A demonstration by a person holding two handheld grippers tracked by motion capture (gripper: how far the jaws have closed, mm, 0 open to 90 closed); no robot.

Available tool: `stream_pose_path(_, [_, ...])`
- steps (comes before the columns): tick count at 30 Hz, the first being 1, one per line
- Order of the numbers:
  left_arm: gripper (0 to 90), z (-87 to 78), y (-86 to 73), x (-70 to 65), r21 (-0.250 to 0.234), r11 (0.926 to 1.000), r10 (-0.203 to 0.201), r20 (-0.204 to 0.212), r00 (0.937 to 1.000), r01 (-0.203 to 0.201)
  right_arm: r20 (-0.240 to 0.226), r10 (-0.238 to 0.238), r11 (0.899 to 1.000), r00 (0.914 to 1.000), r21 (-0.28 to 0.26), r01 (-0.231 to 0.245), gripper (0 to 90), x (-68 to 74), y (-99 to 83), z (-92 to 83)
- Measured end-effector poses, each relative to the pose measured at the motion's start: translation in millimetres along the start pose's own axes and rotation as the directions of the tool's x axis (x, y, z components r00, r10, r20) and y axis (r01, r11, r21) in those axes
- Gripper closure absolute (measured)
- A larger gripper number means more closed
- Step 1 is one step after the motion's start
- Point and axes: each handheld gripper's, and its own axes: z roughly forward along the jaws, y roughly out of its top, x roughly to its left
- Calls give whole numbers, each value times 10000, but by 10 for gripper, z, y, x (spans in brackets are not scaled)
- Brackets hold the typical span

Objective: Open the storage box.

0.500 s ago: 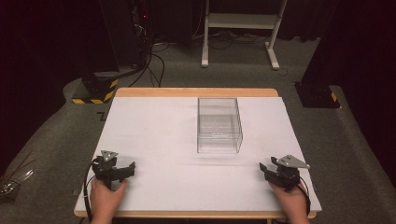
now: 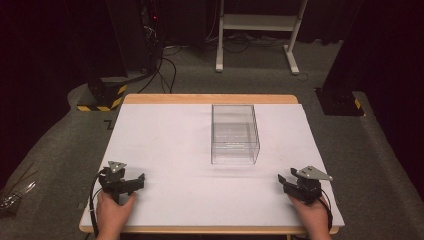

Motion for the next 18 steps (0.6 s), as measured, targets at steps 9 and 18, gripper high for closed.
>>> stream_pose_path(9, [4,0,1,1,10,10000,0,6,10000,0,-32,82,9998,10000,-155,-82,413,-2,-3,-17])
stream_pose_path(18, [4,1,3,2,22,10000,-2,14,10000,2,-190,-23,9985,9998,-555,13,428,34,28,-85])
